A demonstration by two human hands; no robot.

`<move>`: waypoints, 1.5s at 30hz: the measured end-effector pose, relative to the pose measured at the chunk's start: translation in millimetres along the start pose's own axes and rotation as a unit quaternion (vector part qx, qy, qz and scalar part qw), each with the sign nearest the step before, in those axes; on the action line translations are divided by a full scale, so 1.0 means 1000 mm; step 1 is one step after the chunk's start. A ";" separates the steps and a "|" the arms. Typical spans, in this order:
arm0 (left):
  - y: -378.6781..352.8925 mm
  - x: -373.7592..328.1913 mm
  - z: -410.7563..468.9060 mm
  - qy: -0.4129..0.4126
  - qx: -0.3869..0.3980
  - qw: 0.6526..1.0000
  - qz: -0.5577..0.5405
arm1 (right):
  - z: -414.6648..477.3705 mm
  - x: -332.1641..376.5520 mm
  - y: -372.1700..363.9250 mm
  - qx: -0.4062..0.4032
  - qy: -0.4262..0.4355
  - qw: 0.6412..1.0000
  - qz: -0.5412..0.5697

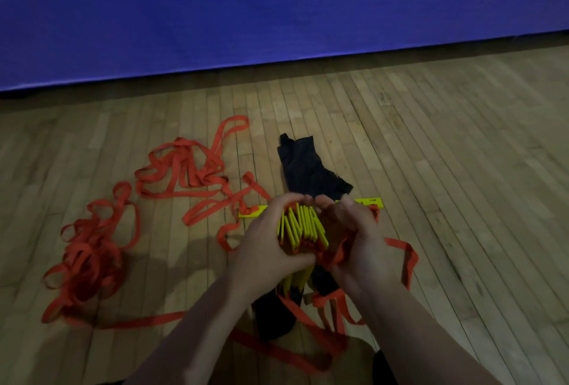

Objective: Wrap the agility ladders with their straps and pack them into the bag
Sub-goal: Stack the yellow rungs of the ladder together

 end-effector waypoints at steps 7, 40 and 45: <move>0.007 0.018 0.005 0.000 -0.017 1.000 0.014 | 0.014 0.034 0.042 -0.143 0.049 0.980 -0.131; 0.040 0.034 0.011 0.066 -0.195 0.971 -0.124 | 0.014 -0.006 -0.014 0.095 0.185 0.869 -0.449; 0.047 0.031 0.009 0.044 -0.237 0.961 -0.137 | 0.014 -0.006 -0.015 0.093 0.190 0.862 -0.460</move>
Point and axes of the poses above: each hand's wrist, its own z-axis towards the middle knuckle, its own y-axis out of the back of the hand, x = y × z, the point moved 10 cm from there along z, towards the middle knuckle, and after that the axes turned 3 degrees about -x, right-handed, at the moved point
